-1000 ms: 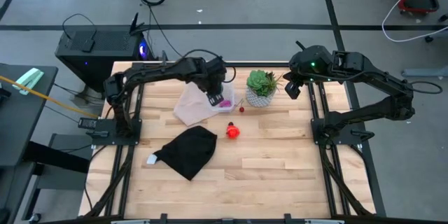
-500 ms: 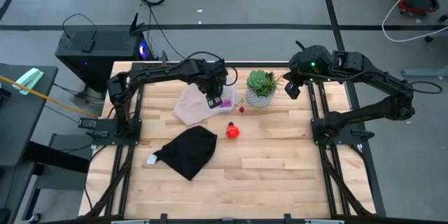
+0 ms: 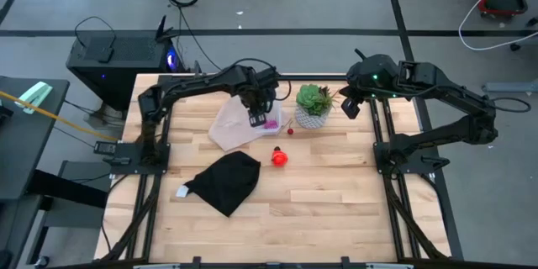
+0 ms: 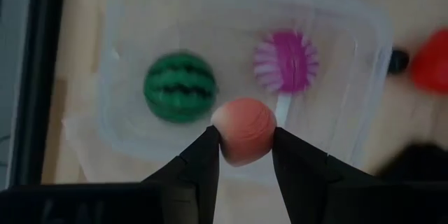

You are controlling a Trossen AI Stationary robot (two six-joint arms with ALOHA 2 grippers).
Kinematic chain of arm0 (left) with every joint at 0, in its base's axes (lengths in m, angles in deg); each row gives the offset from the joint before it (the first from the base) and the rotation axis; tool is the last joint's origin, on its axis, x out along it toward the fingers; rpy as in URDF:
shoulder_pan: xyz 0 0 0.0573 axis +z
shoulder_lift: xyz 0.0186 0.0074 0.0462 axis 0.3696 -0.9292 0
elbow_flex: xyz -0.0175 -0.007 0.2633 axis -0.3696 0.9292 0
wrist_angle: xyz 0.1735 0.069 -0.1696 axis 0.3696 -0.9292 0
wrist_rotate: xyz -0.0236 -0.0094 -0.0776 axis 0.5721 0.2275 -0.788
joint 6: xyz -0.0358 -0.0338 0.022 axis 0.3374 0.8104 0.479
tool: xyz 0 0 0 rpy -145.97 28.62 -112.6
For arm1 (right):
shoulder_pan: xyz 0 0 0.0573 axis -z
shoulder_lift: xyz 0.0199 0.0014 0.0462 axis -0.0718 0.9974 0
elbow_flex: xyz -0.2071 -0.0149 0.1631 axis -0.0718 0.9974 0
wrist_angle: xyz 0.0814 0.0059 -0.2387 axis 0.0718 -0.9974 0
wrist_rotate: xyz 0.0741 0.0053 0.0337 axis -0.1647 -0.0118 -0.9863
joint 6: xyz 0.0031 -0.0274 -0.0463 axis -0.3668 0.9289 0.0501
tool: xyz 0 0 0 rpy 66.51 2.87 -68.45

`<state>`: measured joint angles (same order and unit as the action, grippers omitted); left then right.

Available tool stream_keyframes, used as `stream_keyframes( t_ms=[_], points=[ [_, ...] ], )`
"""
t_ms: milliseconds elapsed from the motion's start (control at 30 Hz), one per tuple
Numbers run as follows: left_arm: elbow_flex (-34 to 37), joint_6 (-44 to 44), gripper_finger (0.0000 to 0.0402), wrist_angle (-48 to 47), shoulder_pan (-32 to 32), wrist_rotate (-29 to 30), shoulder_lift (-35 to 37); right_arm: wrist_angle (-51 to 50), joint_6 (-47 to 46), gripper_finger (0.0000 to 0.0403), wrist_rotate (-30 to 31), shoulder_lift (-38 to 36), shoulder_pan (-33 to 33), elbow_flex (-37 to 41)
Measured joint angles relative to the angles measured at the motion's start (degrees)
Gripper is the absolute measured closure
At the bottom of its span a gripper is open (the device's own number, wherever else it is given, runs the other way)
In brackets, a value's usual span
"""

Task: Pick and placing Produce into tupperware
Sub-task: Put the peach into the transparent bin

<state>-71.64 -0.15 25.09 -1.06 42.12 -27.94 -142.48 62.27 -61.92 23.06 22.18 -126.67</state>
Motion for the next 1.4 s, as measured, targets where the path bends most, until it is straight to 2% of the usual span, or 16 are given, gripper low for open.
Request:
stream_keyframes(
  t_ms=[267, 933, 1400],
  points=[
    [-6.85, -3.53, 0.0272, -7.41, -0.03, 0.0, -6.13, 0.04, -0.02, 0.0387, 0.0, 0.03, 0.0, 0.0],
    [-6.85, -4.71, 0.0265, -5.74, -2.46, -0.41, -10.27, 0.0, -0.05, 0.0387, 0.0, 0.05, 0.0, 0.0],
    [-6.84, -9.11, 0.0265, -5.74, -2.11, -0.43, -10.14, -0.09, -0.11, 0.0387, 0.0, 0.05, 0.0, 0.0]
  ],
)
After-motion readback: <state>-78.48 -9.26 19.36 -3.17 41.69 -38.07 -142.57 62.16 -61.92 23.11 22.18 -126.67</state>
